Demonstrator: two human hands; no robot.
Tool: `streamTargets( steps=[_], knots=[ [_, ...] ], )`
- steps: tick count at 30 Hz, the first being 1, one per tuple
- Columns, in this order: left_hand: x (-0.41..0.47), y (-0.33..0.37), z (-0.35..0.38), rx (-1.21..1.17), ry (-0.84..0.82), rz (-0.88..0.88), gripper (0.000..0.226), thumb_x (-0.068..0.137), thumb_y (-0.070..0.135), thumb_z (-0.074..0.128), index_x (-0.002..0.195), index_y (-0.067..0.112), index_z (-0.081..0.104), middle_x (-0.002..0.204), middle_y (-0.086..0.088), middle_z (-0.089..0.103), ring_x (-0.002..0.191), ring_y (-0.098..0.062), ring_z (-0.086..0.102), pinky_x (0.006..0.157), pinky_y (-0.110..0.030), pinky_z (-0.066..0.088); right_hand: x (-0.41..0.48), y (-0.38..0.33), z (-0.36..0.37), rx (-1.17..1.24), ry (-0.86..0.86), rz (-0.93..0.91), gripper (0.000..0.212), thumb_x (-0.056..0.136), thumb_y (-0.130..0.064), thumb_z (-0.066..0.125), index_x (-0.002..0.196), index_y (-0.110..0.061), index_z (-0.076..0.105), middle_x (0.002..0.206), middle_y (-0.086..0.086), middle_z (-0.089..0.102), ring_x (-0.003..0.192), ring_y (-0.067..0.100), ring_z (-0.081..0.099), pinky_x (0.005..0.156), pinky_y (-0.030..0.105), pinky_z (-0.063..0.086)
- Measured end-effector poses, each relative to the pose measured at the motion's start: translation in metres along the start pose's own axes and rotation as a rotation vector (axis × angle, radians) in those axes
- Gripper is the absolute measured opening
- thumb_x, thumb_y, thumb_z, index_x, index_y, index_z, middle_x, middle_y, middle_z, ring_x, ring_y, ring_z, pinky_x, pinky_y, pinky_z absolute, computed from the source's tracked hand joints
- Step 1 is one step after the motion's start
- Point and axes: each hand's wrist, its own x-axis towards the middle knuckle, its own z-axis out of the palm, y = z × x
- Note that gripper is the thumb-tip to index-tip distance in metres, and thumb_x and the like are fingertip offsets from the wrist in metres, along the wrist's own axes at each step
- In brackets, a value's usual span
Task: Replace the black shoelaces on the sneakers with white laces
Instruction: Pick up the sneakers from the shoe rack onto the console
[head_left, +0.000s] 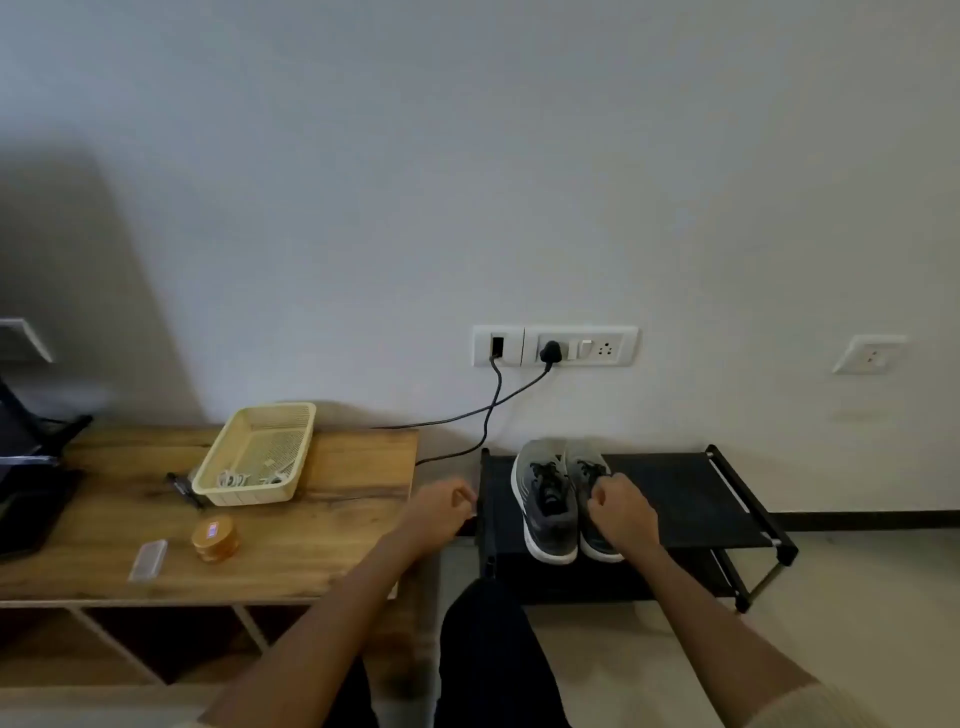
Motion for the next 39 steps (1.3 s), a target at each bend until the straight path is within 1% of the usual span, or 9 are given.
streamTargets(
  steps=[2, 5, 9, 13, 15, 21, 30, 36, 39],
  knots=[
    [0.011, 0.007, 0.015, 0.100, -0.140, -0.018, 0.026, 0.093, 0.015, 0.048, 0.116, 0.010, 0.059, 0.115, -0.007, 0.062, 0.106, -0.021, 0.057, 0.092, -0.032, 0.047, -0.002, 0.018, 0.001, -0.013, -0.041, 0.049, 0.020, 0.090, -0.016, 0.049, 0.070, -0.012, 0.052, 0.096, 0.011, 0.052, 0.087, 0.031, 0.055, 0.070, 0.036, 0.045],
    [0.034, 0.022, 0.043, 0.175, -0.260, -0.032, 0.031, 0.091, 0.019, 0.048, 0.121, 0.012, 0.056, 0.123, -0.007, 0.059, 0.110, -0.022, 0.055, 0.095, -0.035, 0.046, 0.010, 0.047, 0.012, -0.036, -0.131, 0.108, 0.019, 0.090, -0.016, 0.049, 0.099, -0.007, 0.062, 0.107, 0.011, 0.053, 0.099, 0.029, 0.054, 0.078, 0.037, 0.047],
    [0.063, 0.030, 0.082, 0.225, -0.295, -0.105, 0.043, 0.093, 0.028, 0.048, 0.134, 0.017, 0.041, 0.126, -0.011, 0.056, 0.110, -0.029, 0.055, 0.090, -0.039, 0.048, 0.026, 0.059, 0.030, -0.103, -0.259, 0.249, 0.044, 0.091, -0.030, 0.051, 0.133, -0.019, 0.041, 0.133, 0.013, 0.038, 0.121, 0.035, 0.038, 0.093, 0.040, 0.040],
    [0.086, 0.032, 0.126, 0.123, -0.415, -0.213, 0.070, 0.092, 0.031, 0.055, 0.150, 0.028, 0.015, 0.134, -0.015, 0.051, 0.117, -0.033, 0.053, 0.097, -0.044, 0.046, 0.043, 0.071, 0.049, -0.070, -0.405, 0.347, 0.054, 0.094, -0.036, 0.048, 0.143, -0.029, 0.027, 0.141, 0.015, 0.026, 0.127, 0.039, 0.032, 0.099, 0.042, 0.037],
    [0.094, 0.034, 0.142, 0.137, -0.447, -0.227, 0.069, 0.093, 0.032, 0.055, 0.149, 0.032, 0.016, 0.142, -0.014, 0.044, 0.124, -0.033, 0.048, 0.100, -0.044, 0.043, 0.050, 0.076, 0.059, -0.039, -0.450, 0.341, 0.056, 0.095, -0.036, 0.048, 0.145, -0.029, 0.025, 0.141, 0.015, 0.026, 0.125, 0.039, 0.037, 0.099, 0.041, 0.038],
    [0.105, 0.048, 0.171, 0.302, -0.252, -0.261, 0.031, 0.095, 0.026, 0.050, 0.125, 0.019, 0.042, 0.124, -0.012, 0.050, 0.109, -0.029, 0.056, 0.086, -0.036, 0.045, 0.058, 0.078, 0.084, -0.070, -0.355, 0.324, 0.034, 0.096, -0.035, 0.047, 0.126, -0.018, 0.046, 0.125, 0.011, 0.038, 0.107, 0.030, 0.055, 0.085, 0.036, 0.046],
    [0.109, 0.038, 0.144, 0.238, -0.022, -0.178, 0.026, 0.098, 0.024, 0.048, 0.119, 0.010, 0.044, 0.117, -0.008, 0.060, 0.105, -0.025, 0.060, 0.081, -0.035, 0.049, 0.059, 0.072, 0.075, -0.129, -0.012, 0.139, 0.025, 0.095, -0.032, 0.049, 0.108, -0.012, 0.059, 0.112, 0.007, 0.052, 0.101, 0.024, 0.056, 0.071, 0.033, 0.047],
    [0.091, 0.047, 0.103, 0.136, 0.163, -0.147, 0.019, 0.098, 0.020, 0.046, 0.115, 0.013, 0.044, 0.108, -0.005, 0.064, 0.096, -0.020, 0.062, 0.069, -0.028, 0.045, 0.047, 0.045, 0.054, -0.067, 0.133, -0.020, 0.013, 0.083, -0.017, 0.068, 0.083, -0.005, 0.064, 0.085, 0.011, 0.061, 0.079, 0.031, 0.061, 0.052, 0.039, 0.048],
    [0.071, 0.045, 0.084, 0.104, 0.229, -0.124, 0.017, 0.097, 0.019, 0.048, 0.114, 0.014, 0.046, 0.105, -0.003, 0.064, 0.094, -0.018, 0.062, 0.070, -0.027, 0.046, 0.035, 0.025, 0.041, -0.054, 0.177, -0.084, 0.013, 0.083, -0.016, 0.068, 0.081, -0.004, 0.063, 0.085, 0.012, 0.060, 0.077, 0.032, 0.060, 0.051, 0.039, 0.047]
  ],
)
